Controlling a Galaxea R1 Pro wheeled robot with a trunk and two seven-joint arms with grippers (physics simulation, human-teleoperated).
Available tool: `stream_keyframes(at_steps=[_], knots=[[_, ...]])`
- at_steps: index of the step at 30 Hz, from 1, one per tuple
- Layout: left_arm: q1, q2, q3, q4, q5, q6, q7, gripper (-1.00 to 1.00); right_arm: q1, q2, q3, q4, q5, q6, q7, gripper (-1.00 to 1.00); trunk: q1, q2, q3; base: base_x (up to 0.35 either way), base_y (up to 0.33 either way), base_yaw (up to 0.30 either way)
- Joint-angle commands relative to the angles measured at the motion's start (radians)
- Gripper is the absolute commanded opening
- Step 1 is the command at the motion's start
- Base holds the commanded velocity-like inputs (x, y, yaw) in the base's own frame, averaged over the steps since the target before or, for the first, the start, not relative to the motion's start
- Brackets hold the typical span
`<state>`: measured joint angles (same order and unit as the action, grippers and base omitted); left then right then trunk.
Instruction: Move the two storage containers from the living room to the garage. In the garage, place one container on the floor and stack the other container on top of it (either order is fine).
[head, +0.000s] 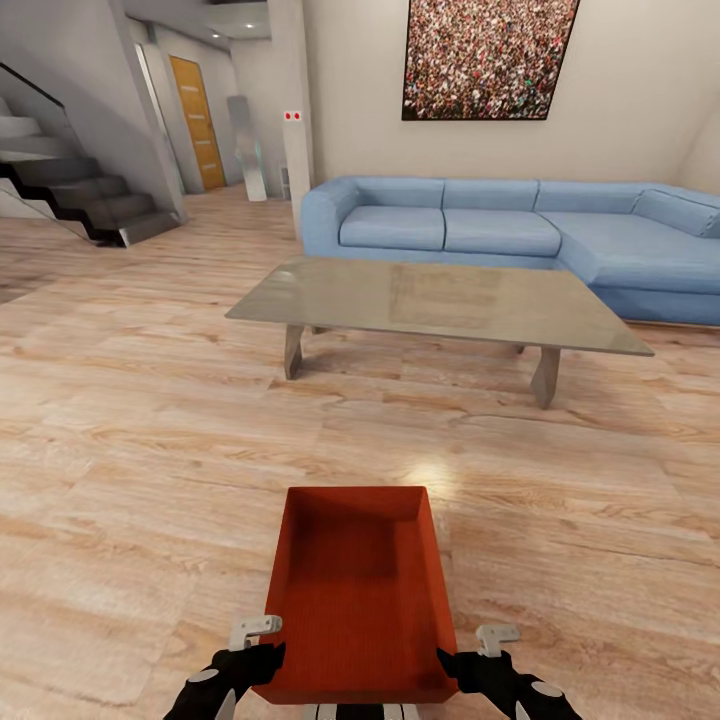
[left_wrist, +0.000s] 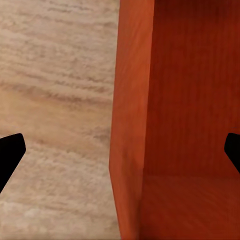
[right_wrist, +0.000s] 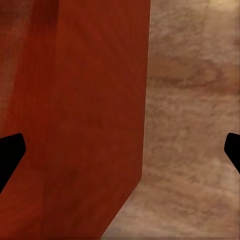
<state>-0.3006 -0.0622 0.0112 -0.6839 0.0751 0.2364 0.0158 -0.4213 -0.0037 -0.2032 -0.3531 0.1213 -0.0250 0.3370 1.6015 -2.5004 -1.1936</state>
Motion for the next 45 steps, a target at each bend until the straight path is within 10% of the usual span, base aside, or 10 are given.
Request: stream_keyframes(at_steps=[1, 45], knots=[[0.0, -0.001, 0.001, -0.002, 0.008, 0.006, 0.002, 1.0, -0.001, 0.001, -0.009, 0.0, 0.011, -0.003, 0.007, 1.0, 0.0, 0.0, -0.001, 0.0, 0.0, 0.0], [0.0, 0.002, 0.001, -0.005, 0.009, 0.01, -0.006, 1.0, -0.001, 0.001, -0.007, 0.0, 0.011, 0.0, 0.008, 1.0, 0.0, 0.0, -0.001, 0.0, 0.0, 0.0]])
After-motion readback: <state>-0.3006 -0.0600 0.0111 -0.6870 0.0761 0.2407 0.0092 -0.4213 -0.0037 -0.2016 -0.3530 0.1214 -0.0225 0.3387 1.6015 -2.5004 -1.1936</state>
